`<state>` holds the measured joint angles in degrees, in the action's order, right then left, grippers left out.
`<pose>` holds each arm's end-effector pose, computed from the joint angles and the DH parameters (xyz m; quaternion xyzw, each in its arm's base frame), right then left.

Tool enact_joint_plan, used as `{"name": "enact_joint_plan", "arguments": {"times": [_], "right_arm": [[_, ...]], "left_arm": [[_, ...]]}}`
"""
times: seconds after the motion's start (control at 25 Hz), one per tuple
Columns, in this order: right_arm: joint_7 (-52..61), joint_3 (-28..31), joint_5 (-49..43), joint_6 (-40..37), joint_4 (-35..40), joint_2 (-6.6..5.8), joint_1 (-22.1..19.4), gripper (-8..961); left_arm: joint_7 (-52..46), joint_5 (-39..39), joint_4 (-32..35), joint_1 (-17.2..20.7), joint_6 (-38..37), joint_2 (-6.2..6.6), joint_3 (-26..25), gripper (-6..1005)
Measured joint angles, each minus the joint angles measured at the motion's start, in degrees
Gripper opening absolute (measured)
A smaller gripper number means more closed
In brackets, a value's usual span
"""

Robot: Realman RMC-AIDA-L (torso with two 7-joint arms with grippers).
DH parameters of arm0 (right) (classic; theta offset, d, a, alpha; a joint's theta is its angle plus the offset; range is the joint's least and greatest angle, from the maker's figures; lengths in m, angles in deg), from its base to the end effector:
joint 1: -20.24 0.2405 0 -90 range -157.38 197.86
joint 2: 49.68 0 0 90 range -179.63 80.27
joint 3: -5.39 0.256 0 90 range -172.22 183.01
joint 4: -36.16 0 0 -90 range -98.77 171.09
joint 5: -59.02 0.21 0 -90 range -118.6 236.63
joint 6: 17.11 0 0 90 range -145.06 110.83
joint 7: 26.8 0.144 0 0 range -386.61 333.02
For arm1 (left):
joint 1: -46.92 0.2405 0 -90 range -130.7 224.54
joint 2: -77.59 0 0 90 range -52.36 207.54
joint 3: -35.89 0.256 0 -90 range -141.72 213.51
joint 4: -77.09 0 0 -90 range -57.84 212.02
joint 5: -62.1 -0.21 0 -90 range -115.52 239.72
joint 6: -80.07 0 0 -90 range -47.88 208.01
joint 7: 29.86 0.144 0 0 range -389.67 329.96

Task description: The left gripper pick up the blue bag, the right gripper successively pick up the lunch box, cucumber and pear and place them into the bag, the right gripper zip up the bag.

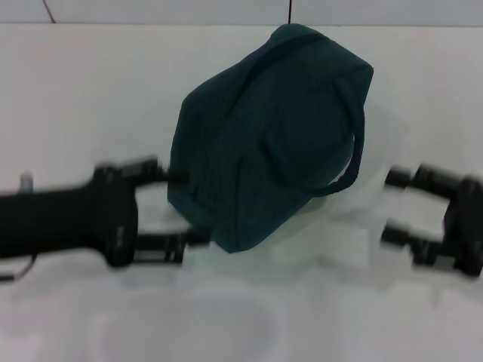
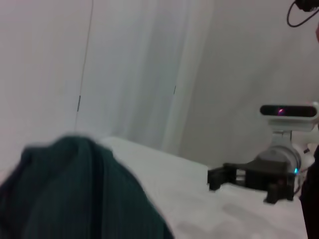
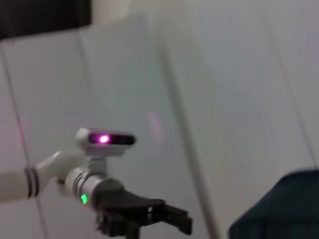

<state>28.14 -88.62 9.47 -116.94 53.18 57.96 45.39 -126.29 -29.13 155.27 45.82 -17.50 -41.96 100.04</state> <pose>0.2611 0.2711 0.0052 -0.8987 0.1194 0.4169 0.0648 -0.2316 0.2344 0.0524 -0.9373 -0.1821 -0.2769 0.1078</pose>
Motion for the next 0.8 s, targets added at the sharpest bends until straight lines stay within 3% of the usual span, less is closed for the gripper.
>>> {"name": "enact_joint_plan", "arguments": {"times": [0.08, 0.12, 0.24, 0.4, 0.56, 0.8], "right_arm": [[-2.3, 0.0, -2.4, 0.9, -0.4, 0.72, -0.7, 782], [-3.6, -0.1, -3.6, 1.9, -0.7, 1.24, -1.2, 782], [-6.4, -0.1, -5.4, 6.1, -1.4, 2.86, -2.4, 782], [-9.2, -0.3, -6.4, 12.2, -1.5, 4.82, -4.1, 783], [-10.8, -0.4, -7.1, 14.8, -1.9, 5.5, -5.1, 783], [-11.6, -0.1, -7.2, 15.2, -2.1, 5.58, -5.7, 783]], "left_arm": [[6.4, -2.3, -8.4, 0.1, -1.0, 0.25, -0.5, 890], [6.4, -2.3, -8.4, 0.1, -1.0, 0.25, -0.5, 890], [13.9, -5.8, -18.8, -1.5, -1.0, 0.15, -2.4, 890], [21.2, -11.3, -31.8, -6.3, 0.2, 0.14, -8.3, 890], [23.8, -15.0, -35.8, -8.7, 1.3, 0.14, -12.3, 890], [24.0, -15.2, -35.8, -9.2, 1.4, 0.18, -13.0, 890]]}}
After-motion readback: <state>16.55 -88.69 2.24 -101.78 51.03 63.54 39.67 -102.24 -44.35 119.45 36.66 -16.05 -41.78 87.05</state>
